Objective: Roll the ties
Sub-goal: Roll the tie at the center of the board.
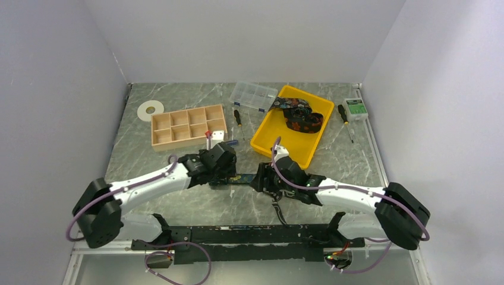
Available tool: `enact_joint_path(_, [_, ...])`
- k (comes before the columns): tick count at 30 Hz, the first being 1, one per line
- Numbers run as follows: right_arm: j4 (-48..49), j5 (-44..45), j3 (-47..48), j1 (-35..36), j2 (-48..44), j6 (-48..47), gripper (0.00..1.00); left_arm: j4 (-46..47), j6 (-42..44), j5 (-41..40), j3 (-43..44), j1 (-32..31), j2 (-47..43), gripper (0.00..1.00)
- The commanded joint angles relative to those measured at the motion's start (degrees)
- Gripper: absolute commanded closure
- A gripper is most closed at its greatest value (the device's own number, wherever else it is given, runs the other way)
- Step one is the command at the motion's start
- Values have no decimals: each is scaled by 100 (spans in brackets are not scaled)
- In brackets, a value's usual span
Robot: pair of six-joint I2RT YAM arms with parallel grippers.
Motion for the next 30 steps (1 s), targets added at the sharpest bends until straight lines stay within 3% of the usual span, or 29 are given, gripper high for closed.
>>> enact_joint_path(1, [454, -395, 467, 0, 346, 82, 33, -174, -38, 1, -239, 98, -669, 24])
enact_joint_path(6, [629, -778, 1051, 9, 979, 225, 33, -152, 61, 71, -743, 468, -1639, 21])
enact_joint_path(11, [488, -944, 2008, 9, 1977, 361, 35, 957, 205, 1995, -1773, 2188, -2753, 19])
enact_joint_path(15, [259, -955, 2643, 1, 2673, 308, 36, 1563, 7, 2892, -2222, 3159, -2909, 19])
enact_joint_path(20, [154, -1016, 3114, 6, 3193, 233, 39, 2248, -239, 3471, -2586, 3541, -2588, 19])
enact_joint_path(30, [227, -1088, 3017, 7, 3521, 208, 51, 2695, -182, 3760, -2823, 3556, -2129, 22])
